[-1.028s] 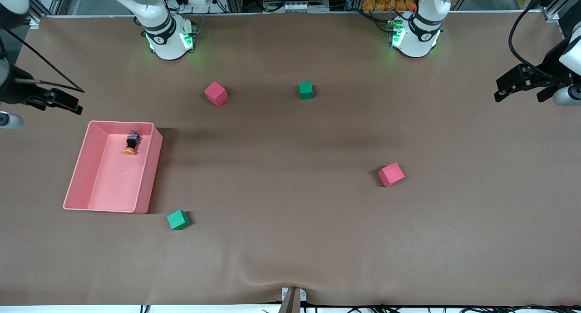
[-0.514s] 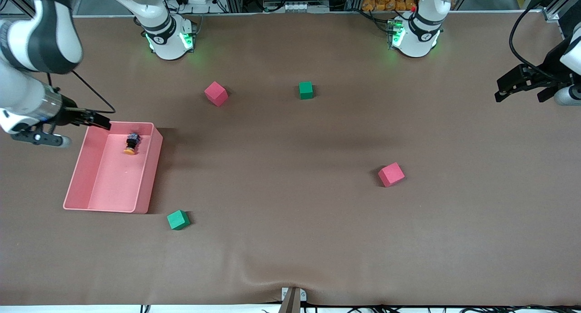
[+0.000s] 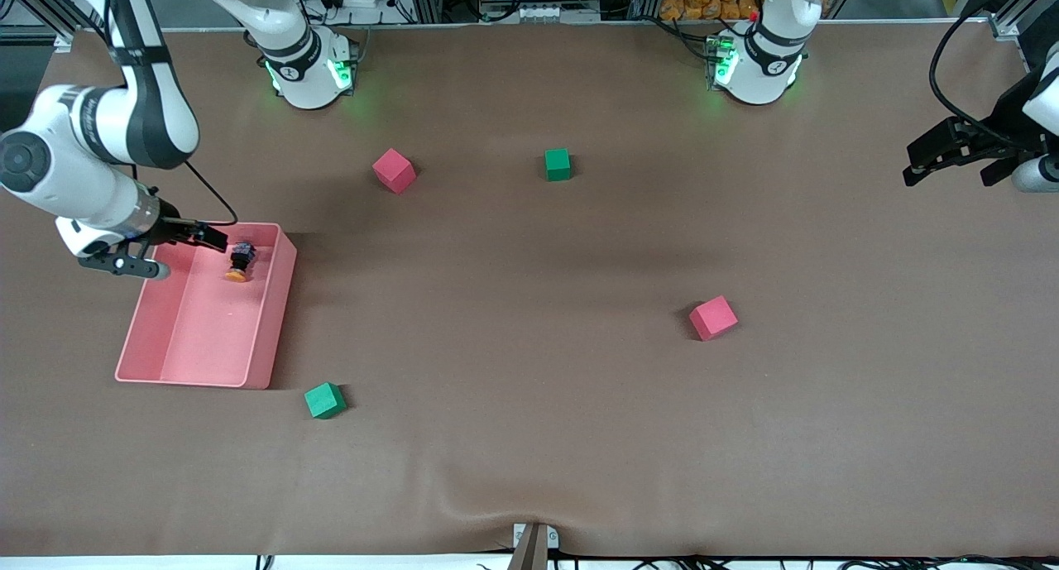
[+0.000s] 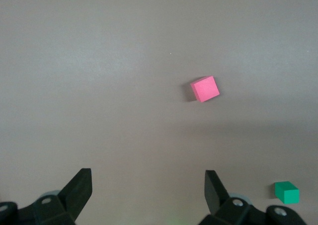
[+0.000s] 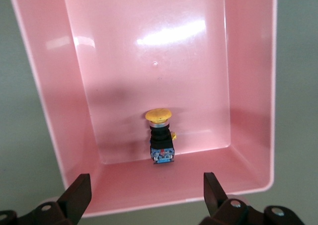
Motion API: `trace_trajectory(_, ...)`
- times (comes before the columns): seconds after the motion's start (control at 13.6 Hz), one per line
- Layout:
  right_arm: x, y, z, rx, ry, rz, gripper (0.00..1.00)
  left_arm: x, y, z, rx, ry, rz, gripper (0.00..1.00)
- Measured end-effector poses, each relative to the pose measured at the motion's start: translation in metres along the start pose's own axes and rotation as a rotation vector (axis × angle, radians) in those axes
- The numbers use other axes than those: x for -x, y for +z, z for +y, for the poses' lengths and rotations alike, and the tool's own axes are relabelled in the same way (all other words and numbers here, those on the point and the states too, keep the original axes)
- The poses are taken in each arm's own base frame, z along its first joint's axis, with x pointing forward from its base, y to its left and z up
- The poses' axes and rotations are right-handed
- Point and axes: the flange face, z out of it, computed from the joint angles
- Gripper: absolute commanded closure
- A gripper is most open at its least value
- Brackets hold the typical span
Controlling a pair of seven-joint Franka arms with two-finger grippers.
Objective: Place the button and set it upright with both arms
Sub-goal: 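Reach the right gripper into the pink tray above the yellow button, then lower the right gripper and close it around the button body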
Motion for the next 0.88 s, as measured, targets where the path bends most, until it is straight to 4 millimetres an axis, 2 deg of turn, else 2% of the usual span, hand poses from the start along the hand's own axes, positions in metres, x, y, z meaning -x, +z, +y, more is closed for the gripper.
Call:
trace_trajectory(0.29, -0.007, 0.038, 0.002, -0.001, 0.004, -0.014, 0.00, 0.000, 0.000, 0.000, 0.000, 0.000, 0.000, 0.00)
trace_trajectory(0.59, 0.005, 0.090, 0.000, -0.008, 0.001, 0.007, 0.00, 0.000, 0.000, 0.000, 0.000, 0.000, 0.000, 0.00)
trace_trajectory(0.73, 0.010, 0.108, -0.001, -0.010, -0.020, 0.005, 0.00, 0.000, 0.000, 0.000, 0.000, 0.000, 0.000, 0.00)
trace_trajectory(0.88, 0.010, 0.121, 0.006, -0.012, -0.048, 0.007, 0.00, 0.000, 0.000, 0.000, 0.000, 0.000, 0.000, 0.00)
